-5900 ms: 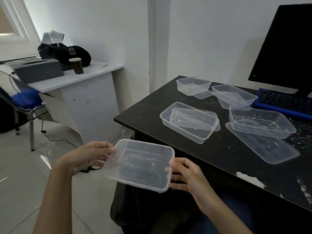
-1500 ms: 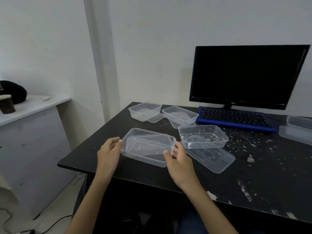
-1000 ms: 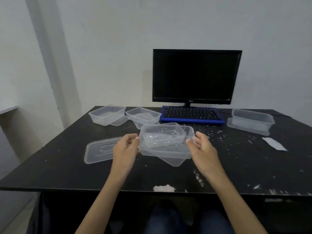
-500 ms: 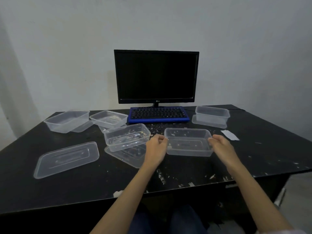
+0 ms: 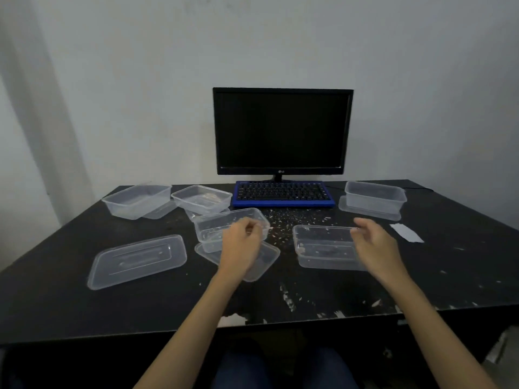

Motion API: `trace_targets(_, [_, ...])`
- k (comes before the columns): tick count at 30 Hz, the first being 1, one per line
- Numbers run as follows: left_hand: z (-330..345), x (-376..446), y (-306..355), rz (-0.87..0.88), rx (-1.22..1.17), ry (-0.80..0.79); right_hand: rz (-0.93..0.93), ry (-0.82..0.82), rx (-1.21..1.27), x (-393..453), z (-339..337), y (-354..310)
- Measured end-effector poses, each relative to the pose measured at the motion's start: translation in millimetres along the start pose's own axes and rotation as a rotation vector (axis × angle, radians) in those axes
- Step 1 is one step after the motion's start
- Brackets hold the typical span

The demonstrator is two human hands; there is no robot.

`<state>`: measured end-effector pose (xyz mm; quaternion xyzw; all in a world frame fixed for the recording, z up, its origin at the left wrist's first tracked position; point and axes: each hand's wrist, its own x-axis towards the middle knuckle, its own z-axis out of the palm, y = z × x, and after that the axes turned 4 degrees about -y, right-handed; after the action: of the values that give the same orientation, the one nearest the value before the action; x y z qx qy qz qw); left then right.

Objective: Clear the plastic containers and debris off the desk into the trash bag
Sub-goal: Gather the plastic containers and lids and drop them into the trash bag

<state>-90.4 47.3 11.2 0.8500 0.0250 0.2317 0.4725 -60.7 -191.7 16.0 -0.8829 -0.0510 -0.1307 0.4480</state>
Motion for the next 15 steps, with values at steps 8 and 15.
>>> trace_targets(8, [-132, -14, -57, -0.192, 0.108, 0.42, -0.175, -0.459, 0.146, -21, 105, -109])
trace_targets(15, [-197, -28, -124, -0.454, 0.168, 0.466, -0.25, -0.661, -0.034, -37, 214, -153])
